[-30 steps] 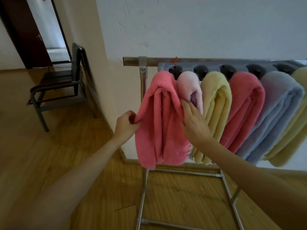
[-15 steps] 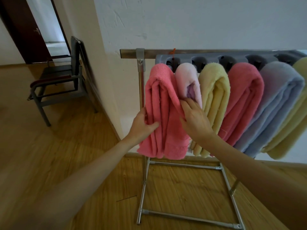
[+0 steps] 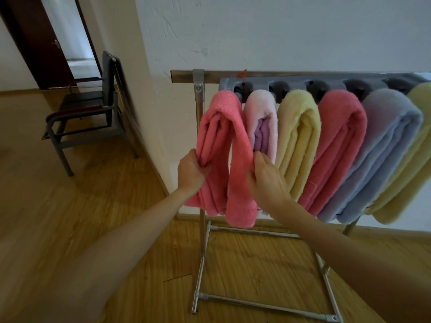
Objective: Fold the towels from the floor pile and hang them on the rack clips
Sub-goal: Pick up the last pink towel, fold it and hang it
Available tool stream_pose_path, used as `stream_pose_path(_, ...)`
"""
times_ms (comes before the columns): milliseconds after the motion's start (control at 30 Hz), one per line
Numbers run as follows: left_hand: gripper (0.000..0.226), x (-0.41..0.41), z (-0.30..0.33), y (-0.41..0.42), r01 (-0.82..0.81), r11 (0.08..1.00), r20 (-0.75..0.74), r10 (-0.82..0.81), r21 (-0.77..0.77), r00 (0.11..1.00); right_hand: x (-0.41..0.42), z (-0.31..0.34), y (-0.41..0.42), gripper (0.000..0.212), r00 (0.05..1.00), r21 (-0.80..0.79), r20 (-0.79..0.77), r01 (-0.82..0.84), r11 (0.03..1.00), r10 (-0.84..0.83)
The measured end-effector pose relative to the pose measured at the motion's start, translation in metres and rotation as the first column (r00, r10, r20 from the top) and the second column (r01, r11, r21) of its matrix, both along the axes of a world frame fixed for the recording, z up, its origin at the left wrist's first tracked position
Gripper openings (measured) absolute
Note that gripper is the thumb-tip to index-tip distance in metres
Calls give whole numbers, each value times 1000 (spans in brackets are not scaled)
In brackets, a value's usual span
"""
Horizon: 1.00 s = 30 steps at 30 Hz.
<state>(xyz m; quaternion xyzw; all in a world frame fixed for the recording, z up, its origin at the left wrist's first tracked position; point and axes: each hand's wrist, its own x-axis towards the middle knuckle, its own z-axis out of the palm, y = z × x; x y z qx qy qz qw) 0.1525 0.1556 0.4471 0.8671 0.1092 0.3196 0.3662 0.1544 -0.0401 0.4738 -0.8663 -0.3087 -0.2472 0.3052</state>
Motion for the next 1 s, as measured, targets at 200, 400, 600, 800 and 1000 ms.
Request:
stream_pose_path(200,19,-9,27,34,-78,974,10,78,215,997,-7,-8,33,8,969,36,-185,-162,986,166)
stream_pose_path(400,11,-7,34,50,-92,935,-14,103,341,995,1,-15,58,26,974,-87,-225,-22,996,2)
stream_pose_path(600,9,-5,24,40,-70,936,-9,77,344,997,14,-22,55,40,975,-133,-220,-26,991,-4)
stream_pose_path(800,18,-9,5,11,16,979,-27,-10,201,1000,25,-17,37,56,947,-138,-309,-137,981,89)
stream_pose_path(1000,26,-25,-8,-16,133,989,-225,-145,-67,963,21,-12,7,50,852,-212,-505,-275,938,136)
